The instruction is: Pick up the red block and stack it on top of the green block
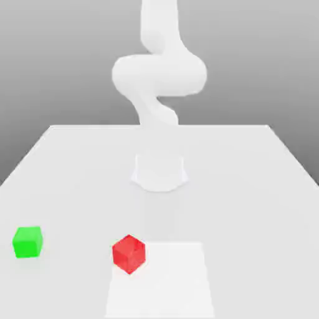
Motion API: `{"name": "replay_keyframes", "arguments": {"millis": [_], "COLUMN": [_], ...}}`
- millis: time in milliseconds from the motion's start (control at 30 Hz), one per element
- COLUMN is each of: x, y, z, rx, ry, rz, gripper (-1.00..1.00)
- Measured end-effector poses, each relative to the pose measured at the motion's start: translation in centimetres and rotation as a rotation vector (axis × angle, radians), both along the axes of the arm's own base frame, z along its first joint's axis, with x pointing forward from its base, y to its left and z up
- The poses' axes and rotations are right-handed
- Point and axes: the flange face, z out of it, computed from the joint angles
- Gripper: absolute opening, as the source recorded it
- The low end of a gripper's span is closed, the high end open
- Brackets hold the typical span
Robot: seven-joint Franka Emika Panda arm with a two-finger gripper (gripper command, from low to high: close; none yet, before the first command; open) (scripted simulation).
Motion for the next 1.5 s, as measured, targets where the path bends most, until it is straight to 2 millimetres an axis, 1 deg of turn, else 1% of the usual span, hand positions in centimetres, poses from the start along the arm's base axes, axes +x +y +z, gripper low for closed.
{"name": "replay_keyframes", "arguments": {"millis": [67,167,233,333,400,500,633,667,700,767,933,967,1133,1167,1233,1433,1500], "x": [2.4,4.7,5.6,6.0,5.7,4.4,1.2,0.1,-0.4,-0.8,-0.9,-1.1,-1.1,-1.1,-1.0,-1.0,-0.8], "y": [-0.9,-2.0,-2.5,-3.1,-3.5,-4.0,-4.8,-5.1,-5.1,-5.4,-5.3,-5.3,-5.3,-5.3,-5.3,-5.4,-6.1], "z": [-4.8,-11.7,-16.3,-23.1,-27.6,-33.9,-41.5,-43.2,-44.4,-46.3,-50.5,-51.3,-51.3,-51.7,-50.9,-46.3,-45.2], "rx": [-0.039,-0.091,-0.123,-0.169,-0.197,-0.236,-0.283,-0.292,-0.299,-0.304,-0.307,-0.306,-0.304,-0.303,-0.305,-0.304,-0.302], "ry": [0.073,0.172,0.236,0.331,0.394,0.486,0.607,0.637,0.654,0.667,0.671,0.673,0.675,0.675,0.673,0.673,0.675], "rz": [0.068,0.167,0.235,0.339,0.411,0.522,0.674,0.710,0.737,0.753,0.762,0.762,0.762,0.762,0.762,0.760,0.760], "gripper": [0.00,0.00,0.00,0.00,0.00,0.00,0.00,0.00,0.00,0.00,0.00,-1.00,-1.00,-1.00,-1.00,-1.00,-1.00]}}
